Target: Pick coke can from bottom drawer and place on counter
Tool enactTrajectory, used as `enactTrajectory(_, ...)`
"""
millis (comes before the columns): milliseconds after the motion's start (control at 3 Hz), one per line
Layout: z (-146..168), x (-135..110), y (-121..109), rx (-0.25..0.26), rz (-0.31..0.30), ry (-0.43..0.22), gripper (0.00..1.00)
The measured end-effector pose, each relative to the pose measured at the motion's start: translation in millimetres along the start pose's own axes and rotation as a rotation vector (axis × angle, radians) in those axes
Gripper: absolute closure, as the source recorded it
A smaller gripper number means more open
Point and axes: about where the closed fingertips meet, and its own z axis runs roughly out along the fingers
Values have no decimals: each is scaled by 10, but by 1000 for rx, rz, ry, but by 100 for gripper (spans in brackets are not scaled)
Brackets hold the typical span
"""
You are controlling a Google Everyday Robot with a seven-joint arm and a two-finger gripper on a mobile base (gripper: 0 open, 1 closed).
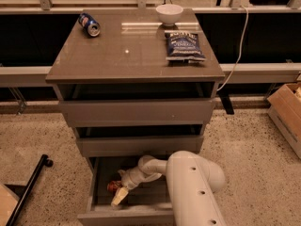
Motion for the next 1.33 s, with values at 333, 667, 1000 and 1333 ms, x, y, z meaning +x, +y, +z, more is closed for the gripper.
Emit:
enactTrajectory(333,-78,18,34,11,2,28,0)
enactTrajectory(667,-129,99,-8,21,19,36,16)
enactTrajectory(1000,-135,235,-102,25,40,34,46)
enactTrajectory(1333,-120,366,-176,30,64,31,71)
